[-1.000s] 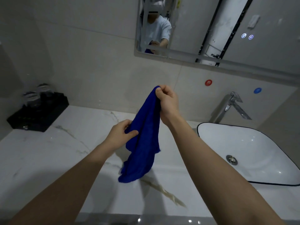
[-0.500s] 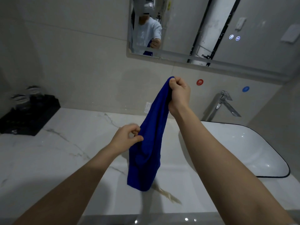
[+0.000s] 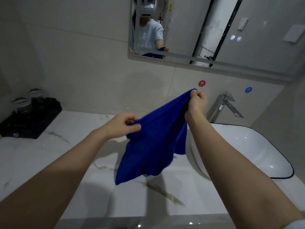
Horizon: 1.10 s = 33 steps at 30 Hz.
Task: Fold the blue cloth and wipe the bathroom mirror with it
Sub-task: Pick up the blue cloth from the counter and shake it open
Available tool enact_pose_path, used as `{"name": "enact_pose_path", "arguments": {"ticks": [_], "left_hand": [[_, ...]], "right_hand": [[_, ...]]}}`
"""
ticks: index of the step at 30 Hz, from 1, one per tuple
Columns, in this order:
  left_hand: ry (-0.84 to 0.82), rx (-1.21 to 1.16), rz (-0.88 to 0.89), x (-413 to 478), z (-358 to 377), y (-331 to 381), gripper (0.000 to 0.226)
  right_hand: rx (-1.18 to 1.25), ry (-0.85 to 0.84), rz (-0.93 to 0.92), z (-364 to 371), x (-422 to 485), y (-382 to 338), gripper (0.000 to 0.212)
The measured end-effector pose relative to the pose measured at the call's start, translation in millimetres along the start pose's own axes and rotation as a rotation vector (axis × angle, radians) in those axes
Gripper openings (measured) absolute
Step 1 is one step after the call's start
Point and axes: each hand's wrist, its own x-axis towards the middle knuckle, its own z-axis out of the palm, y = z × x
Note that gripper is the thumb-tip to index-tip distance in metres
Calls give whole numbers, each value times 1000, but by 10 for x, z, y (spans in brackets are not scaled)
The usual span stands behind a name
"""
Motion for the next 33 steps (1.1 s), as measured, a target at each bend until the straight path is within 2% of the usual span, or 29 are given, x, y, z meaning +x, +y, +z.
{"name": "enact_pose_path", "arguments": {"ticks": [1,3,5,9,13,16,18,21,28,30,33], "left_hand": [[-102,102,-58,-25,25,-94,7],[-262,331,-190,-100,120,-331,12],[-371,409,-280,-201,221,-579,11],[-416,336,-336,-342,303,-746,9],[-468,432,-375,-416,323,-811,11],[-393,718,-324,-452,298,-884,13],[-249,887,-271,-458,264,-913,5],[-72,854,-357,-456,158,-953,28],[239,875,-320,-386,-72,-799,20],[285,926,-310,-365,-143,-728,22],[210,1167,-296,-303,-222,-659,18]], "right_hand": [[-27,-39,-18,13,-30,8,34],[-53,-111,-55,48,-92,45,35],[-54,-131,-70,65,-121,76,35],[-71,-109,-63,27,-94,95,35],[-38,-53,-41,-43,-19,79,32],[-126,-84,-65,-102,-4,115,32],[-129,-56,-57,-140,3,155,32],[-161,-10,-64,-220,56,193,30],[-264,73,-81,-412,179,340,12],[-315,76,-89,-459,198,378,16],[-429,83,-115,-492,203,412,13]]}}
